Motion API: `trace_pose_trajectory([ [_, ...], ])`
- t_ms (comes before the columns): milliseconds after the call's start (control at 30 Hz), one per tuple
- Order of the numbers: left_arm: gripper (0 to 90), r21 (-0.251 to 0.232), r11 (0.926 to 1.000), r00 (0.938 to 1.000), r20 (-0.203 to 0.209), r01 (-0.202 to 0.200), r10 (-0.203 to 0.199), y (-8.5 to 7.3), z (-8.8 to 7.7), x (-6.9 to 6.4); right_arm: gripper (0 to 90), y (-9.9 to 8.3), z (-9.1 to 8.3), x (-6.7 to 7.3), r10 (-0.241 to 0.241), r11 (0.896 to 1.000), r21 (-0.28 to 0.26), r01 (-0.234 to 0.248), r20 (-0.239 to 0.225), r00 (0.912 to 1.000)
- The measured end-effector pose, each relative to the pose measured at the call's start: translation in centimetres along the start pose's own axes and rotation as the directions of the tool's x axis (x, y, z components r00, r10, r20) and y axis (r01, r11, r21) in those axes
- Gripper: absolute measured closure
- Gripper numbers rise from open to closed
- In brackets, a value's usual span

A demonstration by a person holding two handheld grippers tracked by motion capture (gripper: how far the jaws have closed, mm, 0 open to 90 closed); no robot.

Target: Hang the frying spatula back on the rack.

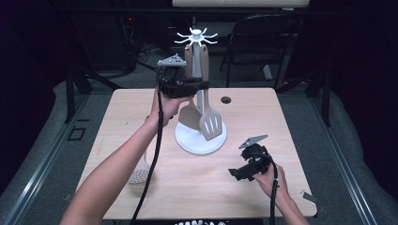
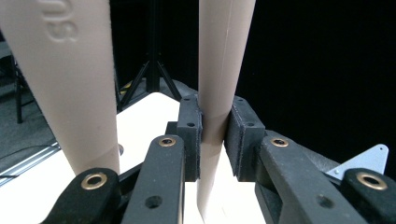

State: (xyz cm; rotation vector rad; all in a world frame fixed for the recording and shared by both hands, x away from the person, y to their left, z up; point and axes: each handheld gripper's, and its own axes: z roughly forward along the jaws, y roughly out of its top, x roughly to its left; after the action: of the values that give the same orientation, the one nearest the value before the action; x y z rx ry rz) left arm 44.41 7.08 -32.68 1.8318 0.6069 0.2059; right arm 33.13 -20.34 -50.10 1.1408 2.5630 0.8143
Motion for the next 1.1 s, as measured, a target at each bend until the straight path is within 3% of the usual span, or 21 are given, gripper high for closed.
trace_pose_trajectory([
  [200,77.3,0.007,0.9999,0.9999,-0.012,0.009,-0.009,-0.15,0.29,0.34,2.2,0.00,0.00,-0.01,-0.001,1.000,0.000,0.001,0.000,1.0000],
  [500,77.2,0.017,0.9996,0.9979,-0.061,-0.021,0.022,0.08,0.49,0.34,2.2,0.00,0.05,0.04,-0.001,1.000,0.002,0.001,0.001,1.0000],
  [700,77.2,0.020,0.9990,0.9934,-0.107,-0.040,0.041,0.22,0.62,0.23,2.2,0.02,0.06,0.02,-0.001,1.000,0.010,0.001,-0.003,1.0000],
  [1100,77.1,0.011,0.9995,0.9915,-0.126,-0.029,0.031,0.21,0.67,0.23,2.3,0.02,0.09,0.09,-0.001,1.000,0.004,0.001,-0.003,1.0000],
])
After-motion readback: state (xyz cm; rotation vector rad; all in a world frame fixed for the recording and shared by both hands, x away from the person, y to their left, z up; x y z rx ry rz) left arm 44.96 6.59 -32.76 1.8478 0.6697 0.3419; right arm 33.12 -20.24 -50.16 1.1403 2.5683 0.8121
